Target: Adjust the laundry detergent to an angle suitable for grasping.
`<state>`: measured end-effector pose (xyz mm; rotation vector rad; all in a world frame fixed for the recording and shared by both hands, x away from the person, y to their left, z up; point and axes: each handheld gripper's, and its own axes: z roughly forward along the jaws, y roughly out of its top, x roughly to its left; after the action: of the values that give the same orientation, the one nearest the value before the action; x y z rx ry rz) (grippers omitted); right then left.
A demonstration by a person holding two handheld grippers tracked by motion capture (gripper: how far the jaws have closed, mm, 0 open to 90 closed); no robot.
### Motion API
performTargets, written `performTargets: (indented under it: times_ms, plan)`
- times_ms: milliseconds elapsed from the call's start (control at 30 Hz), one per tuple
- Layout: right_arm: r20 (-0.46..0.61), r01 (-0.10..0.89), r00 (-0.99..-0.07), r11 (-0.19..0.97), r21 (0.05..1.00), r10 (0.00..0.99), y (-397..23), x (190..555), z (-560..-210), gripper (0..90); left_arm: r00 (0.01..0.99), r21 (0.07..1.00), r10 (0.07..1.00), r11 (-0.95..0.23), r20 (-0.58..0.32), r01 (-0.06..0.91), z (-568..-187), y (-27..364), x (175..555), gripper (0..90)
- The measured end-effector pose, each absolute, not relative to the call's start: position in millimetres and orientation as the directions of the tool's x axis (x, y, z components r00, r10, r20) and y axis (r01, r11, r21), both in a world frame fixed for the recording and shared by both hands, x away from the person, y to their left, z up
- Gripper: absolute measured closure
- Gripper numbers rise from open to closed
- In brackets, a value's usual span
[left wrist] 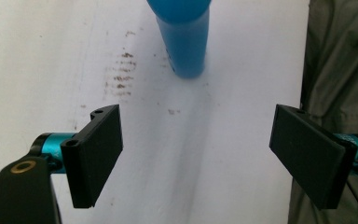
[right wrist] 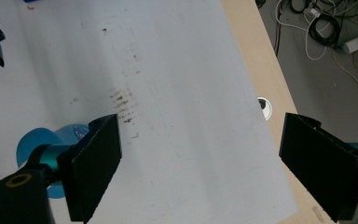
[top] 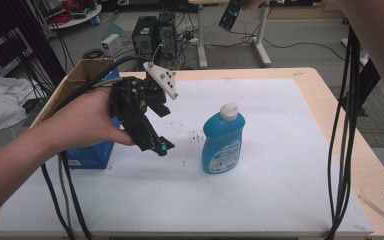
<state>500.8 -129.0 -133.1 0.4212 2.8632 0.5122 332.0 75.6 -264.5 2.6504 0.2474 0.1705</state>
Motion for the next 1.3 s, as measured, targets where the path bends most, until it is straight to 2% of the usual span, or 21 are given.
performTargets:
  times_ms: [200, 700, 1100, 1300]
  plan:
    - [-0.146, 0.242, -0.939, 0.899, 0.365, 0.312, -128.2, 500.6, -133.3, 12.5, 0.96, 0.537, 0.264, -0.825, 0.088, 0.178, -269.3, 68.7, 332.5, 17.3]
    - [-0.143, 0.245, -0.938, 0.898, 0.366, 0.315, -129.4, 499.5, -136.1, 12.5, 0.946, 0.645, 0.309, -0.744, 0.101, 0.174, -289.7, 38.6, 335.2, 17.3]
    - [-0.141, 0.245, -0.939, 0.897, 0.367, 0.314, -130.9, 498.9, -137.1, 12.5, 0.941, 0.678, 0.331, -0.708, 0.072, 0.198, -305.6, 19.5, 344.0, 17.3]
    - [-0.139, 0.245, -0.94, 0.898, 0.365, 0.313, -130.2, 498.7, -137.8, 12.5, 0.937, 0.678, 0.339, -0.709, 0.088, 0.193, -311.0, 10.3, 345.4, 17.3]
